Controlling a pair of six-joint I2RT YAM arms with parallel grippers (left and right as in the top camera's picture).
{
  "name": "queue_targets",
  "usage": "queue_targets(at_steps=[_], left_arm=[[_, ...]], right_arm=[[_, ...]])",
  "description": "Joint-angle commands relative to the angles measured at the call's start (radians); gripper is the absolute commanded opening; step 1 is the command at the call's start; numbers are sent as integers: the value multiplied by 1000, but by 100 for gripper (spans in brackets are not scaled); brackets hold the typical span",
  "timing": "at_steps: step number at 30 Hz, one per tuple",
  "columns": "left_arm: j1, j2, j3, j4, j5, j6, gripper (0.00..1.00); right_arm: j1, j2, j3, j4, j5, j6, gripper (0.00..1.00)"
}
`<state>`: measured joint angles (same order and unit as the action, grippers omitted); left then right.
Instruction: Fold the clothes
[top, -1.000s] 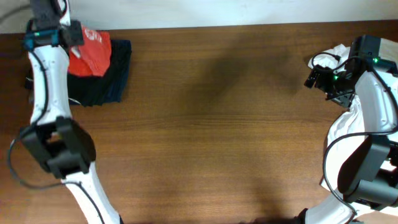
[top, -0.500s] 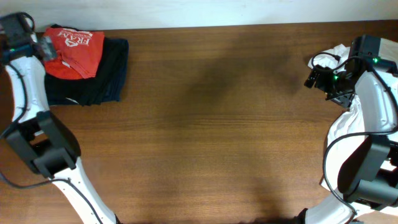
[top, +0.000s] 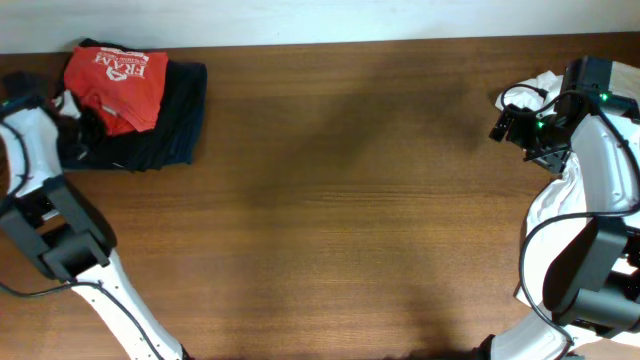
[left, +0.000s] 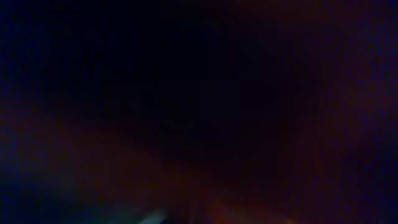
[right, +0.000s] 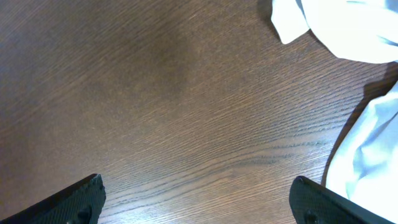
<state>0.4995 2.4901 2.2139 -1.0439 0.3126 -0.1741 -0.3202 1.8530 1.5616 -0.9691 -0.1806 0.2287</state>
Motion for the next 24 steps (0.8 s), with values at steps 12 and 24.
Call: queue_targets(at_steps=[12,24], left_arm=[[72,-127,-135,64,276,-42,44],[6,-127,-368,611,354,-228,20]], right_arm=[[-1,-1,6,0,6,0,98],[-1,-1,6,0,6,0,98]])
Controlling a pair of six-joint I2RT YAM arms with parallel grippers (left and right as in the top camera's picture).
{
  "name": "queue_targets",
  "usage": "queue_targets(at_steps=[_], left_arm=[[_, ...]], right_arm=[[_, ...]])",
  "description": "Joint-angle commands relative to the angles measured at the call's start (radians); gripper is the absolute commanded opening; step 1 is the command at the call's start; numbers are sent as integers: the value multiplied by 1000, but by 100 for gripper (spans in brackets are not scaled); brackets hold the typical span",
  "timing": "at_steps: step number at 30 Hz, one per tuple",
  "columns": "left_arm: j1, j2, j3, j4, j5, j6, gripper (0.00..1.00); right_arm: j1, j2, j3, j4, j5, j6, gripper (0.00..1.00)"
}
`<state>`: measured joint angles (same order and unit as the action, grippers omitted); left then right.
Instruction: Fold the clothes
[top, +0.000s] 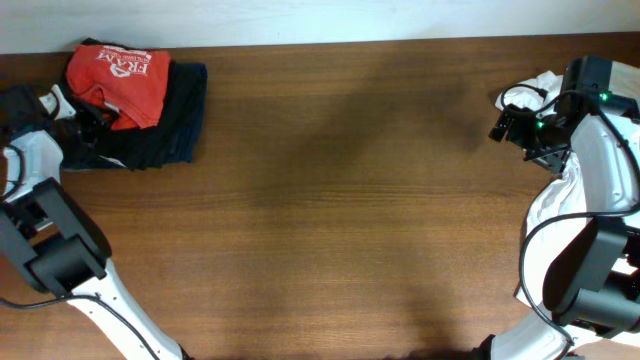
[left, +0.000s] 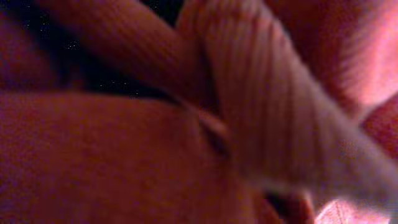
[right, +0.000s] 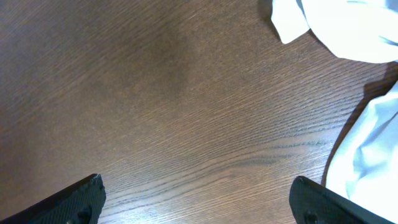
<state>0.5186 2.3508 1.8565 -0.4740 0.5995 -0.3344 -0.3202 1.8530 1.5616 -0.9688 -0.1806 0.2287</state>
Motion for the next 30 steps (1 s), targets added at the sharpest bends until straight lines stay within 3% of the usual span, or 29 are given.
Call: queue_targets(at_steps=[1,3,7,12,13,14,15,16,19,20,21,23,26,30], left_arm=[[-13,13,-10,40,67,-74,12],[-7,2,-10,35,124,-80,1],[1,-182,-10,-34,124,-111,1],[-2,-211,-11,-306,-158,-114,1],[-2,-208,-11,-332,-207,-114,4],[-2,-208,-11,-359,-254,-114,23],[-2,-208,-15,-369,-260,-114,59],[0,-208,-17,-368,-259,-114,65],[45,-280,24,-375,-219,-114,66],[47,-321,28,-349,-198,-110,61],[38,-348,28,-302,-148,-90,1],[11,-349,27,-222,-67,-68,1],[-53,-229,27,-40,-112,-69,0],[-19,-71,27,-27,-216,-69,1]], right_arm=[[-1,-1,6,0,6,0,98],[-1,-1,6,0,6,0,98],[-1,-1,6,0,6,0,98],[-1,-1,6,0,6,0,98],[-1,-1,6,0,6,0,98],[-1,-1,6,0,6,0,98],[-1,-1,6,0,6,0,98],[-1,-1,6,0,6,0,98],[-1,-1,6,0,6,0,98],[-1,-1,6,0,6,0,98],[-1,-1,6,0,6,0,98],[-1,-1,6,0,6,0,98],[-1,-1,6,0,6,0,98],[-1,-1,6,0,6,0,98]])
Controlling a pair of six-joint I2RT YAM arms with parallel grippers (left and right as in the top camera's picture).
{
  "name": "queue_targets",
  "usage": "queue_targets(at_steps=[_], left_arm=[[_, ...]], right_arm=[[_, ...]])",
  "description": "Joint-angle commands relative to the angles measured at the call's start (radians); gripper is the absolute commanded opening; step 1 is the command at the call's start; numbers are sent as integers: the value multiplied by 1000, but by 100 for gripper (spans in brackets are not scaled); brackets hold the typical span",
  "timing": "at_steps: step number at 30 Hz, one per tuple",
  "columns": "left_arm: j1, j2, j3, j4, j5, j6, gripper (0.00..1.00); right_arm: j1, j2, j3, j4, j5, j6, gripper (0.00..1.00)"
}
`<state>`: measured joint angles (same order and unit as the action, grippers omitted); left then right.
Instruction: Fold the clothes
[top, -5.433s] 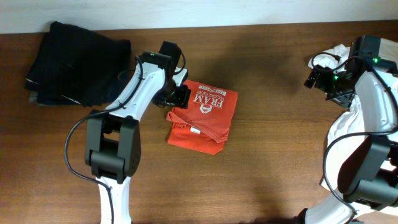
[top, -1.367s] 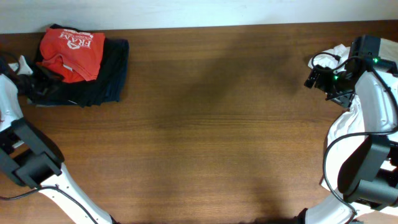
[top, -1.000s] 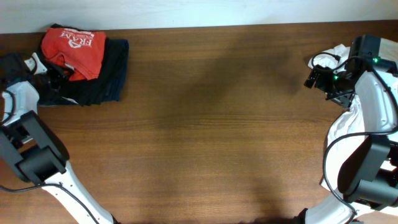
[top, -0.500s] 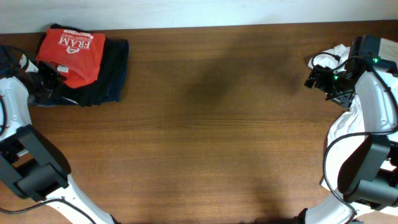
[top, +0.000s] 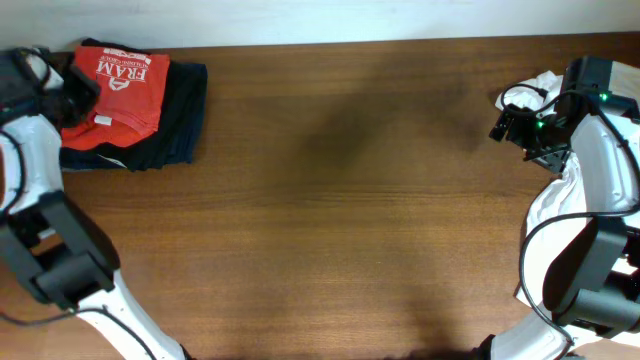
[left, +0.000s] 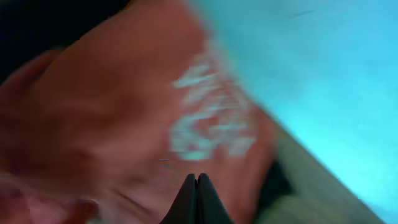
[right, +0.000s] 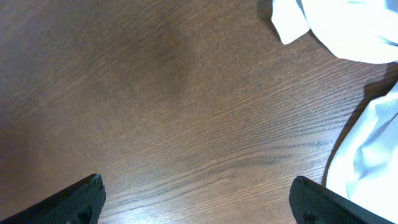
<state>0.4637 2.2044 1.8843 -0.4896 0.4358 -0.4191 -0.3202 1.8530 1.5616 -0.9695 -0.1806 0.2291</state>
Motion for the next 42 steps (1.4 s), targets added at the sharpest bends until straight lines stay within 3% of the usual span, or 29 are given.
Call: queue_targets(at_steps=[1,4,7,9,11,17,21,23,27,28,29,30,34,36,37,38,42], left_arm=[[60,105,0,-35,-51,16,1],[116,127,0,-91,-31,16,0],[132,103,27,30,328,-3,1],[132,47,89,58,360,-51,1],[132,24,95,67,308,-51,1],[131,119,95,-58,-87,-21,1],[139,111,103,-73,-113,-21,1],[139,31,123,-105,-111,-21,1],[71,-391,158,-166,-112,-22,1],[10,-495,158,-188,-130,-21,8],[-34,-546,158,-208,-130,-21,27],[-82,-584,158,-246,-130,-21,36],[-169,-546,156,-447,-148,-21,37],[-198,-455,156,-536,-147,-21,66],[-205,-404,156,-572,-144,-21,93],[-207,-376,156,-597,-145,-22,99],[-207,-275,156,-612,-145,-21,99]], right_arm=[[-1,-1,6,1,6,0,99],[-1,-1,6,1,6,0,98],[-1,-1,6,0,6,0,98],[-1,-1,6,1,6,0,98],[-1,-1,6,1,6,0,98],[-1,-1,6,1,6,0,98],[-1,-1,6,1,6,0,98],[-1,-1,6,1,6,0,98],[-1,-1,6,1,6,0,98],[-1,-1,6,1,6,0,98],[-1,-1,6,1,6,0,98],[-1,-1,6,1,6,0,98],[-1,-1,6,1,6,0,98],[-1,-1,6,1,6,0,98],[-1,-1,6,1,6,0,98],[-1,-1,6,0,6,0,98],[-1,-1,6,0,6,0,98]])
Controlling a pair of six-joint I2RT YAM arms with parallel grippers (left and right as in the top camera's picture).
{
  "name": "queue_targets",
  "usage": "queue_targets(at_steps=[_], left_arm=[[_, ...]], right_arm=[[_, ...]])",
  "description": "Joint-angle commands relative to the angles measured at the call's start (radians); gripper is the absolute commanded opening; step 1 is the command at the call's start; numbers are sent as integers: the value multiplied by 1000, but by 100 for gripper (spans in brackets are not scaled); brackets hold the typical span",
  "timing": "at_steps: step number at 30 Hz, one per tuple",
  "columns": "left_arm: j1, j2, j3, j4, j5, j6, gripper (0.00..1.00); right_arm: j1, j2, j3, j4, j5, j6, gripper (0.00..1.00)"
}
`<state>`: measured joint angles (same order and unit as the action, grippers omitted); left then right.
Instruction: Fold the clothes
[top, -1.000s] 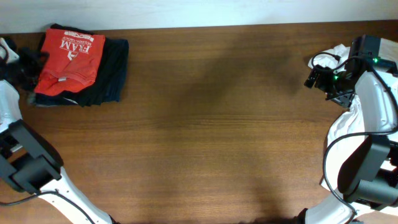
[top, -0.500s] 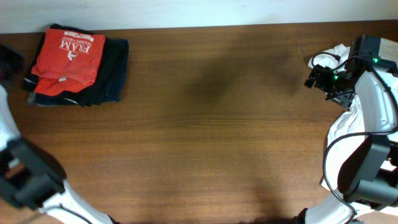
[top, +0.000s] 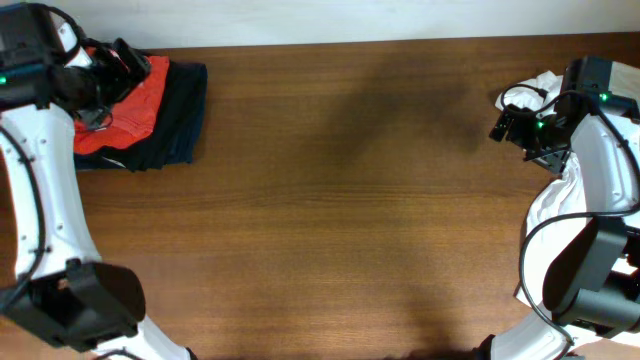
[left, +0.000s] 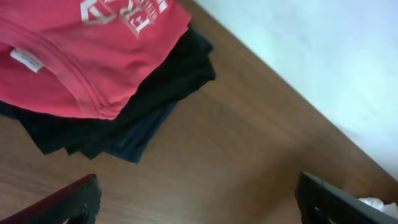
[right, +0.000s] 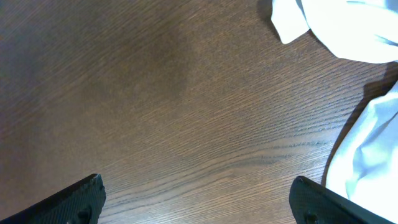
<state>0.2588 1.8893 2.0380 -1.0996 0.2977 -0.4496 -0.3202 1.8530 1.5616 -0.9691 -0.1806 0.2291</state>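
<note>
A folded red shirt with white print lies on top of a stack of dark folded clothes at the table's far left corner. In the left wrist view the red shirt covers the dark stack. My left gripper hovers over the stack's far edge, open and empty. A loose white garment hangs at the right edge. My right gripper is beside it, open over bare wood.
The brown wooden table runs between the two arms. A second white piece lies at the far right next to the right gripper. A pale wall borders the table's far edge.
My left gripper was shut, close against the red shirt at the stack's left end. Now it is open, higher and over the stack's far edge. The right arm has not moved.
The red shirt first lay rumpled on the dark stack with my left gripper pressed into the stack's left side. Then the gripper was close on red fabric. Later the shirt lay flatter with the gripper shut at its left edge. Now the gripper is open above it.
</note>
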Motion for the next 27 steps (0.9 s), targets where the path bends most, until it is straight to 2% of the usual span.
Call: queue_targets(at_steps=[1,17,21,24,26,27], left_arm=[[-2,48,3,-2,-7,9,99],[-2,63,3,-2,-7,9,99],[-2,63,3,-2,-7,9,99],[-2,63,3,-2,-6,9,99],[-2,63,3,-2,-7,9,99],[-2,63,3,-2,-7,9,99]], right_arm=[[-1,-1,6,0,6,0,98],[-1,-24,6,0,6,0,98],[-1,-276,6,0,6,0,98],[5,-562,6,0,7,0,98],[62,-760,6,0,6,0,98],[138,-881,6,-7,11,-5,98]])
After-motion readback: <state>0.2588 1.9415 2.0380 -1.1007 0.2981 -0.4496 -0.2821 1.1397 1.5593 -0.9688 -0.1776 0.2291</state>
